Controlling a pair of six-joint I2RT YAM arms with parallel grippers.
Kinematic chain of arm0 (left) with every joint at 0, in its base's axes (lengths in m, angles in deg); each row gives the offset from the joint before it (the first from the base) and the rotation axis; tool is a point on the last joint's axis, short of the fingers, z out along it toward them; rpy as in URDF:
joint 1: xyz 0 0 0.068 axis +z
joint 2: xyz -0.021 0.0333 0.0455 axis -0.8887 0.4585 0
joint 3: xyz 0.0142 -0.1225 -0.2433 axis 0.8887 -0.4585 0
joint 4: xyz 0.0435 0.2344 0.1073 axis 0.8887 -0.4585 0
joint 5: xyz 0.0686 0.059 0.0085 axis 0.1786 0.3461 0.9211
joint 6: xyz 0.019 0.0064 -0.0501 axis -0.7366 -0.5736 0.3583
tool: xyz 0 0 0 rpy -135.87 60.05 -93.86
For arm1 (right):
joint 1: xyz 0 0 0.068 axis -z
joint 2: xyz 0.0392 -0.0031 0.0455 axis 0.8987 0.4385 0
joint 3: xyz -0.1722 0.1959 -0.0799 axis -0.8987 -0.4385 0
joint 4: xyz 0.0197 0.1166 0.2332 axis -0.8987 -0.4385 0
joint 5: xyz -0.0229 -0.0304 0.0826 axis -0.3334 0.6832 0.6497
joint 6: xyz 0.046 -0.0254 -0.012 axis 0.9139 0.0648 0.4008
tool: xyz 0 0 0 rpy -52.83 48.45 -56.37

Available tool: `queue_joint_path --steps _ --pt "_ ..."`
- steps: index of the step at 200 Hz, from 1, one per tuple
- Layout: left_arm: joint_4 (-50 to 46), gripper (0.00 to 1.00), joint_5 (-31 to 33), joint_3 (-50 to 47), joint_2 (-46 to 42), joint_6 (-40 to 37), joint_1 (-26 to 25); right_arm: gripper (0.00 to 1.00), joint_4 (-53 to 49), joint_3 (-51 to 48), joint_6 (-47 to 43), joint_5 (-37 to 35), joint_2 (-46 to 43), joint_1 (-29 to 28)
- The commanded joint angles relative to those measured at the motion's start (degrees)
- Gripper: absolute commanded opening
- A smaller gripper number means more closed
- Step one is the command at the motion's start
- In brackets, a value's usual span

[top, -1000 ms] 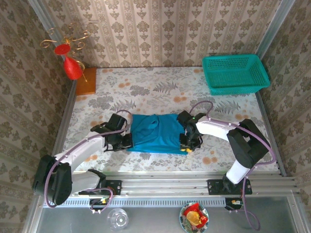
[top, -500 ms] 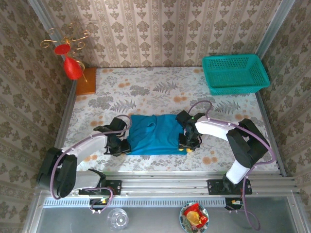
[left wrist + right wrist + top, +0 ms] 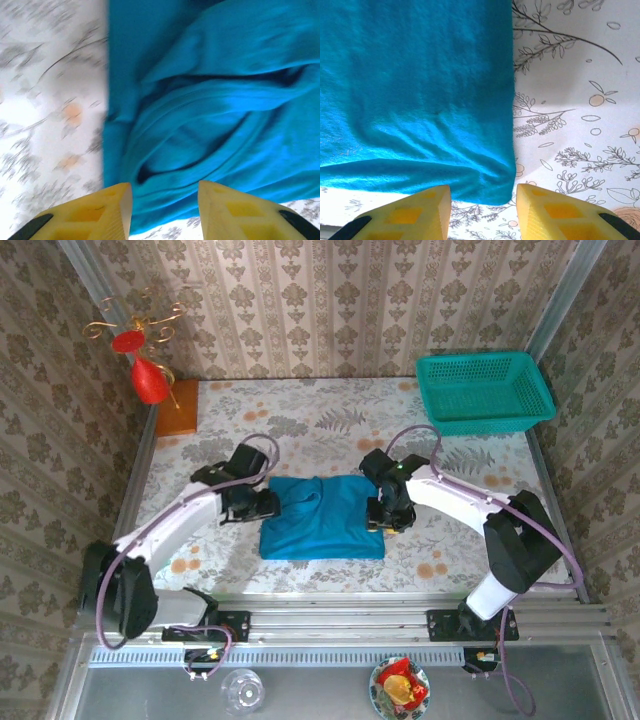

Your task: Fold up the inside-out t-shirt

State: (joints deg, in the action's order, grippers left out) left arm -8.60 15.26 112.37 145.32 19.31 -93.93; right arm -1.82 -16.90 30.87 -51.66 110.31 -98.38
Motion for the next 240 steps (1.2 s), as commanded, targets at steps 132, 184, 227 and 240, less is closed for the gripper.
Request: queue_joint_path --steps 132,184,227,240 --pt "-14.4 0.48 3.2 33.2 33.3 -29.6 -8.8 0.49 1.5 -2.2 0.4 0.5 5.2 -2.2" --pt "-15.0 0.49 -0.7 36.1 35.1 -31.7 -8.9 0.49 2.3 -4.2 1.3 0.2 5.3 -2.2" --pt "-14.8 0.57 -1.5 37.0 34.4 -31.5 -9.6 0.52 3.1 -5.6 2.0 0.1 4.3 -2.1" --pt "-15.1 0.55 -0.8 37.0 35.1 -31.5 -9.7 0.52 3.8 -6.2 2.2 0.5 3.9 -2.0"
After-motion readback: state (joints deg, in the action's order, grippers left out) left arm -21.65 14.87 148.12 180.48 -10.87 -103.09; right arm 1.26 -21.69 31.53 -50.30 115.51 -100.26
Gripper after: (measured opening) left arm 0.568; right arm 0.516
